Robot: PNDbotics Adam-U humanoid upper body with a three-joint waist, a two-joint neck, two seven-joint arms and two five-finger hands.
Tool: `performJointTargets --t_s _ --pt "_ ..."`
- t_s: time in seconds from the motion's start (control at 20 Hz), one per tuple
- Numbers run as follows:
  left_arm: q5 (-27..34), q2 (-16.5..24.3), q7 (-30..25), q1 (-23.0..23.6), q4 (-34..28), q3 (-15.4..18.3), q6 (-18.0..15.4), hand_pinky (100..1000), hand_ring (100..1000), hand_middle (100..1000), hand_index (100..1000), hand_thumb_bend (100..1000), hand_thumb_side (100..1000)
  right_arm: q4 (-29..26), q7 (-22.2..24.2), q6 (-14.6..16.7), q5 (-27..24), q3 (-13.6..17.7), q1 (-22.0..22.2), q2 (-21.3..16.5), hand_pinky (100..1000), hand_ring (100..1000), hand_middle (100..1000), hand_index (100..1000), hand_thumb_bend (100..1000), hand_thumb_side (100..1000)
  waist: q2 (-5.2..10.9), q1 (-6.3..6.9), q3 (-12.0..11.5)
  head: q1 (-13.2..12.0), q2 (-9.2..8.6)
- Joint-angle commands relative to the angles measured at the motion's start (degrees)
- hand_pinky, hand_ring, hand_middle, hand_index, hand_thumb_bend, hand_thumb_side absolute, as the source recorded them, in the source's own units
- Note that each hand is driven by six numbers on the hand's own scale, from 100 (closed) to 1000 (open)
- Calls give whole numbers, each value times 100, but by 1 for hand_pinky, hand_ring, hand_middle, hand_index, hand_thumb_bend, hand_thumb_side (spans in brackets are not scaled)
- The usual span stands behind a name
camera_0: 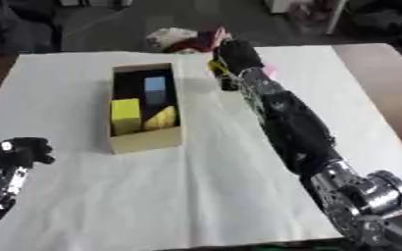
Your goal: Pick up objects on the table and place them in the box.
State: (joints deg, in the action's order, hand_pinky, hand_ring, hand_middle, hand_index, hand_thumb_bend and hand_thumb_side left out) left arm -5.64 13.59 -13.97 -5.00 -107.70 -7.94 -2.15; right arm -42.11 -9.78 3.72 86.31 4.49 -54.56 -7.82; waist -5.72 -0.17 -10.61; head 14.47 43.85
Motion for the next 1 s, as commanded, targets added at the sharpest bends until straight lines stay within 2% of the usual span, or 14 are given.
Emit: performJointTargets --t_s 0.05,0.2,0.45,0.55,0.65,0.8,0.85,1.0 --pt "16 47 -4 -67 -112 -2 -11 785 624 620 743 100 691 -297 -70 300 -331 -78 -197 111 570 418 292 537 100 100 70 16 -3 18 26" --pt "25 43 -15 -74 -115 -13 -13 785 624 619 743 100 691 -396 124 579 -610 -260 -239 305 592 434 297 546 100 100 74 18 -18 47 26" --pt "37 45 -34 -90 -120 -30 -14 785 624 619 743 100 690 -599 562 1047 -1078 -812 -246 575 631 470 328 577 100 100 71 25 -52 111 26" --pt "41 44 -40 -97 -123 -34 -14 785 624 619 743 100 689 -622 757 1244 -1275 -1000 -220 619 652 495 378 623 100 100 70 27 -63 131 26" --pt "43 44 -41 -98 -124 -33 -14 785 623 619 743 100 690 -549 968 1455 -1486 -1110 -173 637 672 526 464 709 100 100 71 23 -68 135 26" --pt "39 53 -40 -94 -121 -31 -11 785 623 619 743 100 690 -487 1287 1733 -1714 -1194 -153 562 723 631 633 848 100 100 76 9 -65 135 26" --pt "40 52 -41 -98 -120 -32 -11 785 623 619 743 100 690 -504 1388 1765 -1692 -1201 -153 536 731 652 662 863 100 131 77 2 -65 136 26" --pt "42 50 -45 -104 -115 -34 -12 785 623 619 743 100 691 -589 1621 1771 -1613 -1144 -143 500 773 731 779 927 100 403 77 -11 -60 128 26"
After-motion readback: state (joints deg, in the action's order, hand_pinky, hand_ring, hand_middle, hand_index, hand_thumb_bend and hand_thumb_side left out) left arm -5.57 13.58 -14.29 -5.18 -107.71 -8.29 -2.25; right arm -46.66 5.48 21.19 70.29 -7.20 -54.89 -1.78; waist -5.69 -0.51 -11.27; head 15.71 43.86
